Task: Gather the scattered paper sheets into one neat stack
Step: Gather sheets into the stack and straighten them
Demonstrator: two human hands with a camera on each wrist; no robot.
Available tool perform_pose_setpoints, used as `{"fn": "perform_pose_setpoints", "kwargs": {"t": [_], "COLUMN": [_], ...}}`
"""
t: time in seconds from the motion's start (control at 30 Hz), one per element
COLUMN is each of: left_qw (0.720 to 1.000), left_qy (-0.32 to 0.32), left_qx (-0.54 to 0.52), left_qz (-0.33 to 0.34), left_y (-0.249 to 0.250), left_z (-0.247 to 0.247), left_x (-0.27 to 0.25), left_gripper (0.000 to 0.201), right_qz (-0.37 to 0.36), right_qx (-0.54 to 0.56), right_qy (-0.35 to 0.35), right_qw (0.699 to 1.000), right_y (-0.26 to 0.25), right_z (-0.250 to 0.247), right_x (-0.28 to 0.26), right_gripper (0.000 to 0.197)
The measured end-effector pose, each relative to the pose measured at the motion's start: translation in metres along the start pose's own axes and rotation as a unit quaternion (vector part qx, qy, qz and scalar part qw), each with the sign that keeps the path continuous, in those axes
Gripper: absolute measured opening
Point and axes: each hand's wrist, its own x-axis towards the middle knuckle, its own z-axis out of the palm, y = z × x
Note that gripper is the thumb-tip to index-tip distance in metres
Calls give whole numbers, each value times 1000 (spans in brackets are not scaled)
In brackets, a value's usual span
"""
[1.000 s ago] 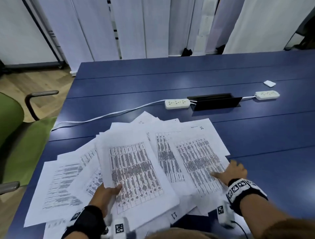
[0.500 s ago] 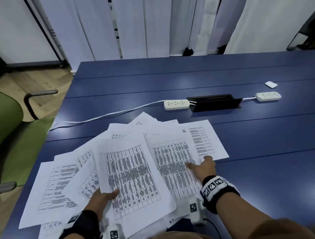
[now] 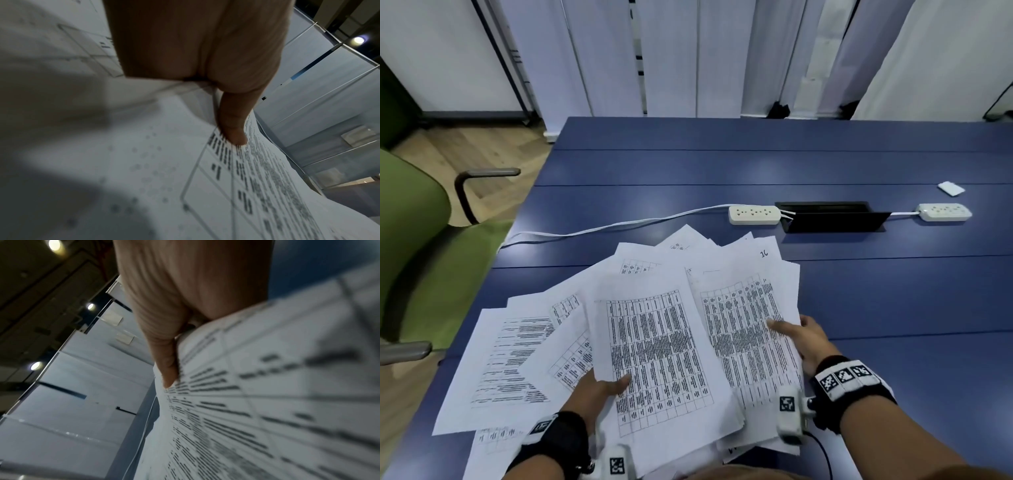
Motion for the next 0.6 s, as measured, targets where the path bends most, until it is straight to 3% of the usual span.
{"fn": "perform_pose_setpoints", "kwargs": {"t": [0.13,0.23,0.27,0.4,0.53,0.6], "left_qw": [1000,1000,1000,999,999,999], "left_qy": [-6,-8,-9,-22,-29,-27], "left_qx": [-10,-12,-15,-27,-28,-29], "left_qz": [-4,-6,-7,-18,-22,-21], "left_y": [-3,-4,-5,-7,-8,-7], "left_z": [-2,-2,-2,-6,-7,-6], "left_x": [0,1,1,1,1,0], "left_gripper": [44,48,51,62,59,57], "right_qz": [39,73,90,147,99,56], "right_qx": [86,95,107,81,122,78], "right_qy": [13,61,57,-61,-103,-41], "right_qw": [995,991,989,984,982,995], "right_y": [-6,25,35,6,0,2], "right_z": [-3,-21,-26,0,0,-1], "right_x": [-3,44,57,0,-1,6], "right_gripper": [86,115,117,50,34,38]}}
